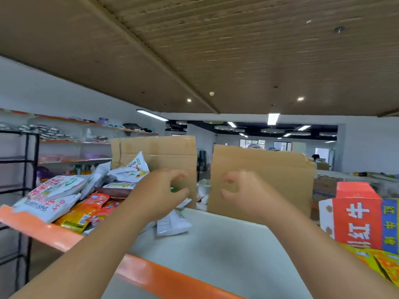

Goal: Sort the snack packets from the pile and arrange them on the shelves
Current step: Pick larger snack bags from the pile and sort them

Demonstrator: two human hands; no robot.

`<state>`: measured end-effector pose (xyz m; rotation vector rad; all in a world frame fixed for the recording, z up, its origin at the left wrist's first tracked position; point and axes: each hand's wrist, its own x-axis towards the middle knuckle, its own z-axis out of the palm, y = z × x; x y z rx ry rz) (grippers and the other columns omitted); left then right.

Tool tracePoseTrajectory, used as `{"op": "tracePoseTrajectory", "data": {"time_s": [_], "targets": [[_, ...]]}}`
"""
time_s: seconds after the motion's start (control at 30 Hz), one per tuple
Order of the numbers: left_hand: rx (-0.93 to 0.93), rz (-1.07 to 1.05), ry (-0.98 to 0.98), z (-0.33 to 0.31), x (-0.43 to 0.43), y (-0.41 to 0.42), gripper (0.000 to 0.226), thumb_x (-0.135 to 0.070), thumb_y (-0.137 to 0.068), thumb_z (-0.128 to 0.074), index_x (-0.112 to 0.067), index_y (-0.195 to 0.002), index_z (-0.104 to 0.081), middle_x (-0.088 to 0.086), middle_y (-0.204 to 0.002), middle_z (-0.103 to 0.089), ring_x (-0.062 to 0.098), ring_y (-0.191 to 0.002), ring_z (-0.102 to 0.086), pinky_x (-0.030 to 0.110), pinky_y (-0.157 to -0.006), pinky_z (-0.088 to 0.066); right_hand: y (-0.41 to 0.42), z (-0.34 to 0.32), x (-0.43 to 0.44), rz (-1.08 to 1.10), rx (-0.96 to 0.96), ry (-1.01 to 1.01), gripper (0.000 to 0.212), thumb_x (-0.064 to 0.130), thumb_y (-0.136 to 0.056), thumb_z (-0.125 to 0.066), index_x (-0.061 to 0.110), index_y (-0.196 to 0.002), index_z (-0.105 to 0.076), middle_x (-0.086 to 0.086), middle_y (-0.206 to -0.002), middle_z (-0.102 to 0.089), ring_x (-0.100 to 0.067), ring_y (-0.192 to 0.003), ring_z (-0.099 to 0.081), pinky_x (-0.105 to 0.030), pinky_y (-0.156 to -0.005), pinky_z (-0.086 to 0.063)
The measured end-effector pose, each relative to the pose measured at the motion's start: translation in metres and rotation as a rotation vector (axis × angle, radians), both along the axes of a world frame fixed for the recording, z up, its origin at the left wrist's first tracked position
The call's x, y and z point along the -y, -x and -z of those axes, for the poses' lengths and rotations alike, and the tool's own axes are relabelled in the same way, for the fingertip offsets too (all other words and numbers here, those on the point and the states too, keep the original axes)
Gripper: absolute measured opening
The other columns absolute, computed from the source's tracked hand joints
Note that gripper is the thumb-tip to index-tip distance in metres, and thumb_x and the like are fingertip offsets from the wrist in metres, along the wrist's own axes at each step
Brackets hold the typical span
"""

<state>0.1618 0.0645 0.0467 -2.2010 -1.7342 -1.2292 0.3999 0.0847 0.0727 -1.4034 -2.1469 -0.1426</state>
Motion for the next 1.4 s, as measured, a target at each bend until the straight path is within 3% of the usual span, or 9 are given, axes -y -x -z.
{"op": "tracePoseTrajectory", "data": {"time_s": [0.13,0.27,0.6,0.87,1.0,1.13,1.23,1.3,1.4], "targets": [[-0.075,-0.045,0.090,0.015,-0.006,0.067,0.018,-0.040,-0.088,-0.066,-0.040,-0.106,-0.067,-0.017,-0.107,-0.064,0.008,-0.100,-0.060,0.035,-0.085,-0.052,0.071,0.008,-0.018,-0.058,0.044,0.110,0.016,0.034,-0.092,-0.060,0.029,-0.105,-0.067,0.000,-0.104,-0.068,-0.021,-0.083,-0.066,-0.031,-0.068,-0.053],[-0.175,-0.082,0.228,0.024,-0.010,0.111,0.023,-0.050,-0.086,-0.063,-0.044,-0.108,-0.063,-0.018,-0.100,-0.062,0.009,-0.092,-0.058,0.030,-0.075,-0.049,0.121,0.020,-0.044,-0.107,0.139,0.189,0.020,0.040,-0.088,-0.066,0.030,-0.105,-0.067,0.004,-0.102,-0.065,-0.021,-0.092,-0.064,-0.037,-0.083,-0.056],[-0.337,-0.108,0.278,0.061,-0.008,0.138,0.042,-0.056,-0.075,-0.067,-0.042,-0.115,-0.064,-0.015,-0.096,-0.056,0.011,-0.090,-0.053,0.028,-0.072,-0.043,0.162,0.073,-0.085,-0.164,0.326,0.412,0.056,0.056,-0.088,-0.065,0.047,-0.141,-0.049,0.007,-0.127,-0.054,-0.016,-0.115,-0.055,-0.031,-0.098,-0.046],[-0.287,-0.005,0.219,0.072,-0.005,0.124,0.050,-0.024,-0.076,-0.066,-0.043,-0.122,-0.064,-0.020,-0.117,-0.066,0.003,-0.109,-0.058,0.026,-0.089,-0.050,0.144,0.070,-0.090,-0.071,0.273,0.442,0.020,0.028,-0.083,-0.070,0.036,-0.087,-0.051,0.004,-0.099,-0.052,-0.013,-0.073,-0.050,-0.025,-0.061,-0.038],[-0.254,0.133,0.217,0.074,-0.002,0.108,0.050,-0.023,-0.079,-0.064,-0.046,-0.123,-0.063,-0.021,-0.119,-0.066,0.001,-0.111,-0.055,0.024,-0.090,-0.049,0.128,0.059,-0.085,0.035,0.356,0.535,0.042,0.024,-0.083,-0.066,0.035,-0.120,-0.048,0.005,-0.087,-0.054,-0.015,-0.074,-0.052,-0.029,-0.062,-0.040],[-0.245,0.275,0.224,0.071,-0.008,0.094,0.048,-0.021,-0.084,-0.065,-0.047,-0.124,-0.063,-0.026,-0.119,-0.065,-0.008,-0.108,-0.052,0.002,-0.076,-0.035,0.106,0.040,-0.082,0.141,0.489,0.605,0.074,0.027,-0.079,-0.068,0.044,-0.143,-0.035,0.000,-0.129,-0.057,-0.024,-0.106,-0.063,-0.034,-0.084,-0.054],[-0.159,0.412,0.309,0.066,-0.015,0.084,0.047,-0.014,-0.084,-0.064,-0.044,-0.120,-0.067,-0.031,-0.117,-0.067,-0.018,-0.106,-0.056,0.006,-0.090,-0.046,0.084,0.026,-0.070,0.158,0.468,0.698,0.080,0.019,-0.081,-0.066,0.045,-0.148,-0.031,-0.001,-0.137,-0.054,-0.017,-0.086,-0.066,-0.031,-0.075,-0.055],[-0.164,0.422,0.306,0.067,-0.019,0.076,0.045,-0.014,-0.086,-0.064,-0.044,-0.120,-0.067,-0.031,-0.117,-0.066,-0.018,-0.106,-0.055,0.007,-0.089,-0.045,0.067,0.026,-0.063,0.208,0.491,0.710,0.085,0.017,-0.082,-0.065,0.045,-0.152,-0.026,0.000,-0.142,-0.051,-0.007,-0.070,-0.065,-0.033,-0.086,-0.057],[-0.201,0.363,0.261,0.072,-0.026,0.065,0.041,-0.026,-0.084,-0.065,-0.048,-0.120,-0.065,-0.021,-0.114,-0.063,-0.004,-0.103,-0.055,0.017,-0.083,-0.047,0.048,0.031,-0.054,0.255,0.509,0.672,0.083,0.019,-0.083,-0.061,0.046,-0.153,-0.026,0.006,-0.143,-0.051,-0.012,-0.105,-0.061,-0.033,-0.094,-0.053]]}}
